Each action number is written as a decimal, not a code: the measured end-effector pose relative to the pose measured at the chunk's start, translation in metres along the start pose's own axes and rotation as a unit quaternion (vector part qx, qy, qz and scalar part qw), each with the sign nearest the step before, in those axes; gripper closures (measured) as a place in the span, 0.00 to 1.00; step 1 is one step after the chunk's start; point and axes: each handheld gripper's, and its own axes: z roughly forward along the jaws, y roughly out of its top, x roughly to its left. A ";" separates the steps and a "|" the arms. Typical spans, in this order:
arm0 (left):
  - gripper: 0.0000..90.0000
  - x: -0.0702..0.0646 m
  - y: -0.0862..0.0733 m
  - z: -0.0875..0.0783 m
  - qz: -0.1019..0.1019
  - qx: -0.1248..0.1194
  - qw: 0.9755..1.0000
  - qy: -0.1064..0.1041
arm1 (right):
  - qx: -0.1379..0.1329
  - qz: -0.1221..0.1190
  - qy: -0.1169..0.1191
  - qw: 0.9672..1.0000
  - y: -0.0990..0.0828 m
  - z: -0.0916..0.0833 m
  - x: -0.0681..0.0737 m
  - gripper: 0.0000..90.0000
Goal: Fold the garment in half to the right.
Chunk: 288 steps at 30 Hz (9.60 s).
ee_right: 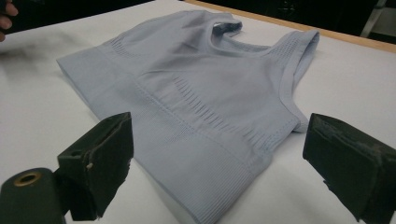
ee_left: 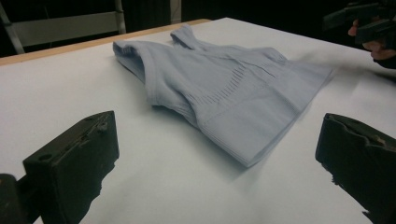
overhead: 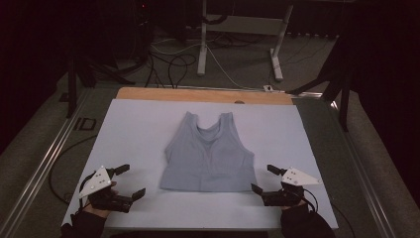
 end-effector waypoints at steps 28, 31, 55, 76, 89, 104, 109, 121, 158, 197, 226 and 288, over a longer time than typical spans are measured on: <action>0.00 -0.008 0.006 0.007 0.011 0.024 0.999 -0.031 | 0.017 -0.006 0.021 1.000 0.004 0.007 0.008 0.09; 0.00 -0.009 0.007 0.008 0.012 0.025 0.999 -0.036 | 0.015 -0.007 0.020 1.000 0.006 0.006 0.009 0.09; 0.00 -0.008 0.052 0.007 0.012 0.020 0.999 -0.041 | -0.020 -0.031 0.017 0.999 0.070 0.001 0.014 0.09; 0.00 -0.013 0.074 0.030 0.021 0.067 0.997 -0.025 | -0.023 -0.060 0.043 0.997 0.118 0.046 0.012 0.09; 0.00 -0.012 0.074 0.048 -0.015 0.093 0.995 0.022 | -0.018 -0.055 0.063 0.996 0.127 0.088 0.015 0.09; 0.00 -0.016 0.049 0.086 -0.041 0.138 0.989 0.023 | -0.015 -0.057 0.082 0.995 0.132 0.124 0.021 0.09; 0.00 -0.019 0.042 0.094 -0.042 0.164 0.985 0.018 | -0.014 -0.057 0.083 0.995 0.132 0.128 0.024 0.09; 0.07 -0.018 0.034 0.101 -0.080 0.207 0.975 0.032 | -0.008 -0.059 0.084 0.995 0.129 0.135 0.024 0.09; 0.77 -0.031 0.023 0.113 -0.109 0.265 0.958 -0.015 | 0.002 -0.070 0.098 0.993 0.132 0.155 0.034 0.10; 0.96 -0.035 0.032 0.105 -0.101 0.234 0.967 -0.019 | 0.058 -0.031 0.087 0.994 0.161 0.265 0.011 0.10; 0.96 -0.035 0.037 0.104 -0.110 0.222 0.968 -0.034 | 0.193 0.017 -0.009 0.981 0.145 0.346 -0.011 0.51; 0.96 -0.063 0.080 0.116 -0.072 0.211 0.972 -0.067 | 0.185 -0.029 -0.038 0.982 0.177 0.289 -0.023 0.95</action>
